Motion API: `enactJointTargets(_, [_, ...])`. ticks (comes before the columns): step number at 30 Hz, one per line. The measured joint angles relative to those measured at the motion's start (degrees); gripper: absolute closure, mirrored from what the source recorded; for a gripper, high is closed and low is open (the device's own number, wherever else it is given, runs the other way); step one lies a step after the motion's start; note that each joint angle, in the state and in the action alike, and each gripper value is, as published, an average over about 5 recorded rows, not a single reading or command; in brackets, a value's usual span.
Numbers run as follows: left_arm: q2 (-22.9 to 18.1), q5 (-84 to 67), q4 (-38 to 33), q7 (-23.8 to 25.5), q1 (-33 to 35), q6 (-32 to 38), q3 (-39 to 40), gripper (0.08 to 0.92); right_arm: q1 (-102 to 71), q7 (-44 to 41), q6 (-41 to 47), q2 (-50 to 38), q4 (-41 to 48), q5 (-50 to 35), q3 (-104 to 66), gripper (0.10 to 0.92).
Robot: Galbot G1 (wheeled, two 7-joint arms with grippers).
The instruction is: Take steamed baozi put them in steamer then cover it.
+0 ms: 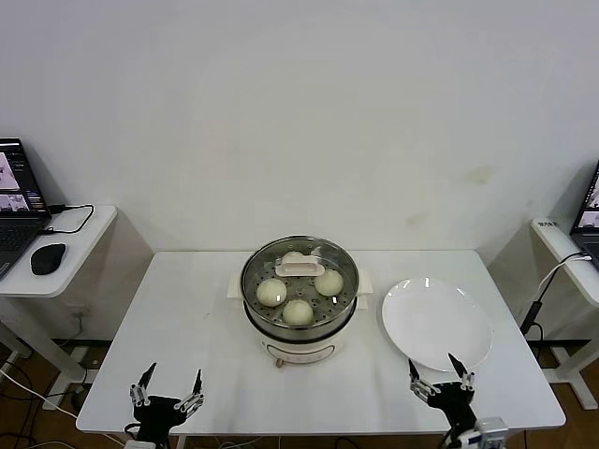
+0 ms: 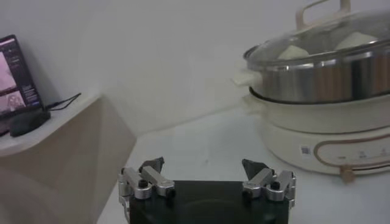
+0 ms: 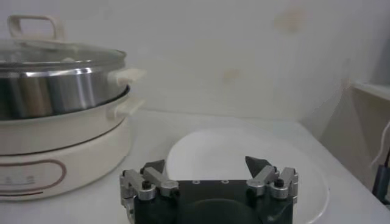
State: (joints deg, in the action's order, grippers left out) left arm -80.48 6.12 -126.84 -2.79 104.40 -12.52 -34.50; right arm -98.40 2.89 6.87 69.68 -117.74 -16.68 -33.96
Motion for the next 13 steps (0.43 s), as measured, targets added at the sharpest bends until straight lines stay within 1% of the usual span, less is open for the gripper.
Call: enactJointTargets(13, [-0.25,0.9,-2.66,0.43,1.3,-0.25,0.17,0.177,0.75,-0.52,-0.15,0.85,0.13,1.23,-0.61,0.203])
